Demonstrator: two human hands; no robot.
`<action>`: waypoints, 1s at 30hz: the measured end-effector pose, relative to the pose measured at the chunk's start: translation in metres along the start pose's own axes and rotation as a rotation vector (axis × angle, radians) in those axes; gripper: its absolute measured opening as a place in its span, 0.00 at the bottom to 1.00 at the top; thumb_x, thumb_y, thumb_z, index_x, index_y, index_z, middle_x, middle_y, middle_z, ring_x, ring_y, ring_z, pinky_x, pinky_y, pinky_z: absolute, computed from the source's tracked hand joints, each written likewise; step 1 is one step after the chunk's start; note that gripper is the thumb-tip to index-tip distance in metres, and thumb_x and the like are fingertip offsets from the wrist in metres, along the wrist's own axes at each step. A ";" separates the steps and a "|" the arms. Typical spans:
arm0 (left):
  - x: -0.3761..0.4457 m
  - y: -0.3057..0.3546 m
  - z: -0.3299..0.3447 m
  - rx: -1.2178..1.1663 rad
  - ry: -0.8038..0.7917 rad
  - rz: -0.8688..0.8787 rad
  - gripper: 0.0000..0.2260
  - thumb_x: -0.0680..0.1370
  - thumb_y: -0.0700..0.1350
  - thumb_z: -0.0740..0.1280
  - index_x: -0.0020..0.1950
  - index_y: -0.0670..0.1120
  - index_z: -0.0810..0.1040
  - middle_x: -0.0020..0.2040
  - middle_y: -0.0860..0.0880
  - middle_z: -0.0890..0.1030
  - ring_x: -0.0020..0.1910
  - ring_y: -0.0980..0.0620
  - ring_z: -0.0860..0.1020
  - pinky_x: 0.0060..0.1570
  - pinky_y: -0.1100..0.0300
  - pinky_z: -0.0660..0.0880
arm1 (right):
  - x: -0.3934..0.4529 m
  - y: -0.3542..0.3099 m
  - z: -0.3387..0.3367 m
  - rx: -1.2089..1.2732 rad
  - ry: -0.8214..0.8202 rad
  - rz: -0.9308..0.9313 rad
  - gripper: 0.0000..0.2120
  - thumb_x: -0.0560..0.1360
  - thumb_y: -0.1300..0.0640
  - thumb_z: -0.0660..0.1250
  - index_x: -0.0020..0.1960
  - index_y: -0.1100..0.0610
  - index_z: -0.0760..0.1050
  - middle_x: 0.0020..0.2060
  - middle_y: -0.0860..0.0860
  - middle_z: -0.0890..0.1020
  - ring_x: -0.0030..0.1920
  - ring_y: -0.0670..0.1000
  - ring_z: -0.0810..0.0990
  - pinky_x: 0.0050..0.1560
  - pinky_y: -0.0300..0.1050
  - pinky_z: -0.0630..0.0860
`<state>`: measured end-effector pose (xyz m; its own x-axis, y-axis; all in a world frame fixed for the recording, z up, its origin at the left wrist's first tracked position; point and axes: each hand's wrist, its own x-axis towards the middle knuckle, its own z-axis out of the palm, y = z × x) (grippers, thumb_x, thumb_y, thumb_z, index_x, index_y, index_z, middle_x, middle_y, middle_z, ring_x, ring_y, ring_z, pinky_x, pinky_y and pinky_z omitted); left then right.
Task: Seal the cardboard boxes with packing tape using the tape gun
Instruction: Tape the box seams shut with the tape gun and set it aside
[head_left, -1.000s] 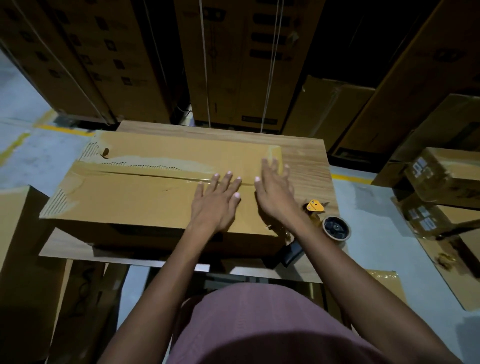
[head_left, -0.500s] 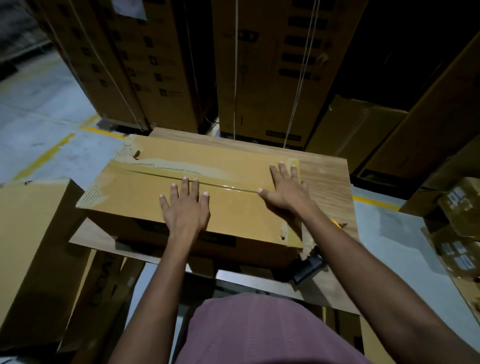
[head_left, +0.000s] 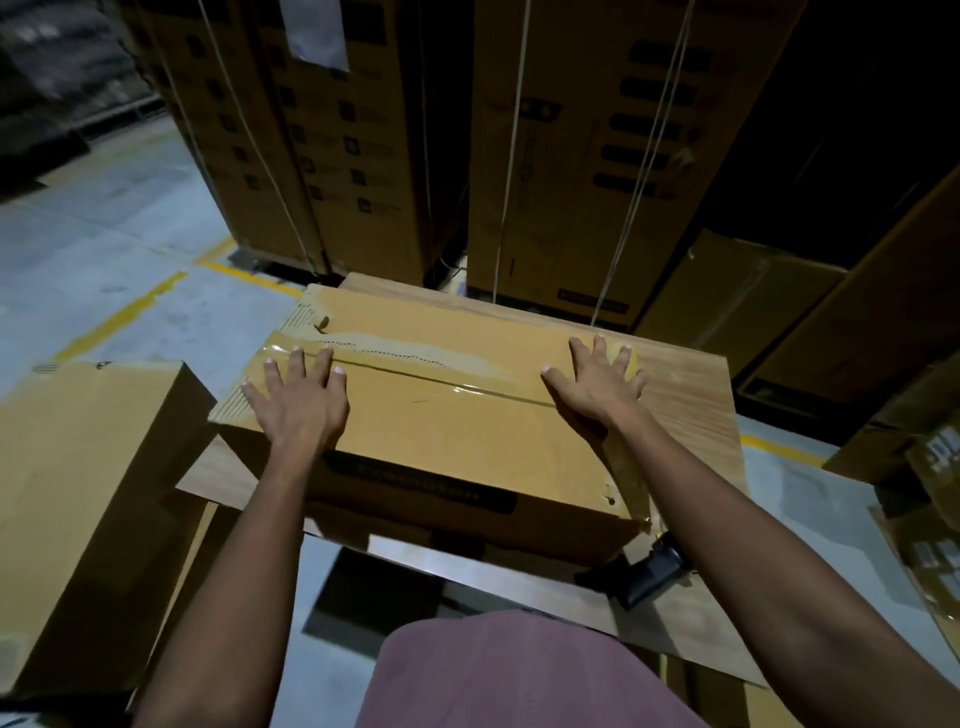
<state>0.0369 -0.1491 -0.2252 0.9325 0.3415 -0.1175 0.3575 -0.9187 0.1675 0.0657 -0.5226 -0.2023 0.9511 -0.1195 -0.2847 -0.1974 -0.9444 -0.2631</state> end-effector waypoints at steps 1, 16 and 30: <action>-0.001 0.000 0.002 0.001 0.010 0.005 0.26 0.84 0.62 0.41 0.83 0.61 0.49 0.84 0.49 0.50 0.82 0.39 0.46 0.76 0.32 0.42 | 0.002 0.000 0.003 -0.023 0.033 0.002 0.39 0.80 0.27 0.51 0.84 0.45 0.49 0.84 0.54 0.44 0.82 0.68 0.40 0.75 0.76 0.42; 0.050 -0.013 0.001 0.006 0.041 -0.014 0.32 0.84 0.63 0.44 0.83 0.47 0.54 0.83 0.45 0.52 0.79 0.33 0.51 0.72 0.31 0.51 | -0.131 -0.058 0.081 -0.348 0.039 -0.377 0.47 0.74 0.22 0.32 0.85 0.47 0.46 0.84 0.55 0.50 0.83 0.64 0.48 0.77 0.73 0.47; -0.007 0.039 -0.027 0.295 -0.081 -0.031 0.34 0.83 0.65 0.48 0.79 0.41 0.63 0.79 0.39 0.64 0.72 0.36 0.69 0.59 0.49 0.73 | 0.009 0.003 0.012 -0.436 0.034 -0.275 0.29 0.84 0.35 0.41 0.83 0.38 0.44 0.84 0.48 0.50 0.83 0.59 0.51 0.77 0.66 0.56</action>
<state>0.0460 -0.1813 -0.1914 0.9100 0.3645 -0.1975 0.3449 -0.9300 -0.1273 0.0708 -0.5233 -0.2166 0.9624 0.1482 -0.2274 0.1717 -0.9813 0.0871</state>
